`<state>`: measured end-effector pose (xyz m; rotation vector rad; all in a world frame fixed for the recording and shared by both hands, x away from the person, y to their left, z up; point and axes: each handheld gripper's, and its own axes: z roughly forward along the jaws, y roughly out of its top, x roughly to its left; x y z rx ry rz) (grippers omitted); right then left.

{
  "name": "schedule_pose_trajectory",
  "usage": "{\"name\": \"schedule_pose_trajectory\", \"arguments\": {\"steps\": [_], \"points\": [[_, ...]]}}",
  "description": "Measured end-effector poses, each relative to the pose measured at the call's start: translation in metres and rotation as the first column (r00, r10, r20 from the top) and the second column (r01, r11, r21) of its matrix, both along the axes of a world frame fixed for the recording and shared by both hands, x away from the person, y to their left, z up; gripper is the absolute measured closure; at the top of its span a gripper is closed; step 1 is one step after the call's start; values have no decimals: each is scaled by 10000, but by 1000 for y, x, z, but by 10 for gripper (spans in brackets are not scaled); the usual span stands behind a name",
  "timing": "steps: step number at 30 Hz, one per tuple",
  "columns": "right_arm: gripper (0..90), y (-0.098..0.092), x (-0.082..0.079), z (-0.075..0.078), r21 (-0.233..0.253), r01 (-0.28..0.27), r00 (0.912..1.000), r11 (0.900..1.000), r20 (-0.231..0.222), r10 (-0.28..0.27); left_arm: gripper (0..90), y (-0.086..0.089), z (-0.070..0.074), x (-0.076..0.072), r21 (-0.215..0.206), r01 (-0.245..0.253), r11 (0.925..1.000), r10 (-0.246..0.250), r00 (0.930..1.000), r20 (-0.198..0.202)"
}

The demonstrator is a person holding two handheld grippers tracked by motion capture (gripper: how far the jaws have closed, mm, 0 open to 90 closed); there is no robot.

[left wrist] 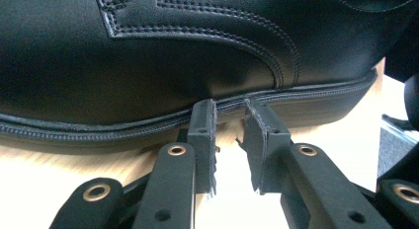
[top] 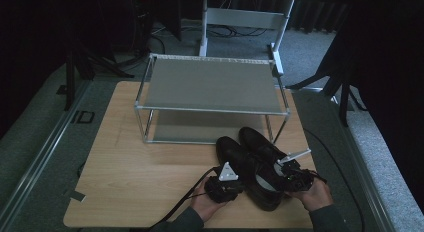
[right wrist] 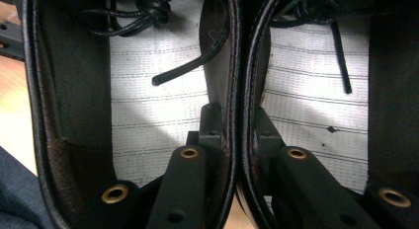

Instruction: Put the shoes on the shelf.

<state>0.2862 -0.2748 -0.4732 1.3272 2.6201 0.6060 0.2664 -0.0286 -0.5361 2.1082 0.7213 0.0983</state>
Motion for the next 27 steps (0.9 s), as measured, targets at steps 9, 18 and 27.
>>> {"name": "schedule_pose_trajectory", "arguments": {"steps": [9, 18, 27], "points": [[807, 13, 2, 4, -66, -30, 9994, 10000, 357, 33, 822, 10, 1, 5, -53, -559, 9984, 559, 9984, -113], [806, 29, 8, 8, -275, -252, 9977, 9993, 623, 268, 827, 20, 2, 9, 3, -964, 9953, 964, 9953, -94], [805, 40, 16, 8, -198, -209, 9970, 9996, 739, 223, 825, 30, 2, 14, -26, -1421, 9898, 1421, 9898, -102]]}}
